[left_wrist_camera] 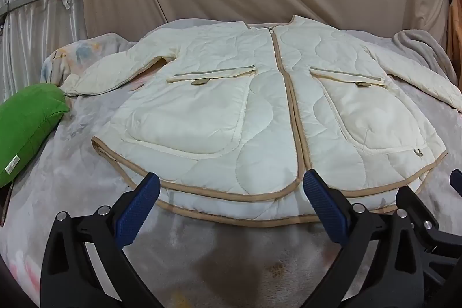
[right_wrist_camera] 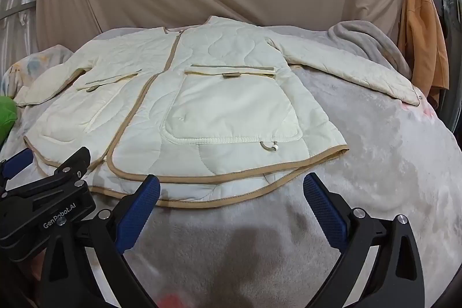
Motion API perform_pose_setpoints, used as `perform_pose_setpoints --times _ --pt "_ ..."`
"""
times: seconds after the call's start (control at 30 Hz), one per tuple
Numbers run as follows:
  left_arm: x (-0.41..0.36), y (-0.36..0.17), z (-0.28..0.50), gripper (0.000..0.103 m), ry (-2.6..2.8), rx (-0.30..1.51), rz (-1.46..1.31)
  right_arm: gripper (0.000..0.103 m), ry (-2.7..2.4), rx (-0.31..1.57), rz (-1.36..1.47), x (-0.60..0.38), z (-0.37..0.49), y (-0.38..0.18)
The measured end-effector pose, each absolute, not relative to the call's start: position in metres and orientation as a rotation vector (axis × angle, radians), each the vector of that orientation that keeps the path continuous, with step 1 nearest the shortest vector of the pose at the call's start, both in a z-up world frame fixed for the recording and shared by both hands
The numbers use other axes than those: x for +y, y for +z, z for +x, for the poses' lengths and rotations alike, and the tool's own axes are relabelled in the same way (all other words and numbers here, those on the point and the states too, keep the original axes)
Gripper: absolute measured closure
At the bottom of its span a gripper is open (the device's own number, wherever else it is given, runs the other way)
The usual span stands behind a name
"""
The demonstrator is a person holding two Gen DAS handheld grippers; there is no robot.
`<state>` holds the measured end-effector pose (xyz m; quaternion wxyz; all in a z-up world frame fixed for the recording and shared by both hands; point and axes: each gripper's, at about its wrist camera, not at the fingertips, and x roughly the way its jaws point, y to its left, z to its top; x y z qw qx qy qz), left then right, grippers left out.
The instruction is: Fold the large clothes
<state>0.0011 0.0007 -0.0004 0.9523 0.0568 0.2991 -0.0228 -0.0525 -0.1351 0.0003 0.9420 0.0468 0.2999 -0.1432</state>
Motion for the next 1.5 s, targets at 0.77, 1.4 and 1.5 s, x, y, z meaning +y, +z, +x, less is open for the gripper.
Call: perform_pose_setpoints --times 0.77,1.4,1.5 --pt "0.005 -0.001 -0.003 0.007 -0.037 0.591 0.126 0.005 -0.297 0.623 0.085 -0.136 -0.052 -0.004" --pt "0.004 0.001 -0.003 0.008 -0.028 0.577 0.139 0.005 -0.304 0.618 0.076 -0.137 -0.055 -0.001" --pt "0.004 0.001 -0.003 0.008 -0.028 0.577 0.139 0.005 -0.305 0.618 0.076 -0.137 -0.055 -0.001"
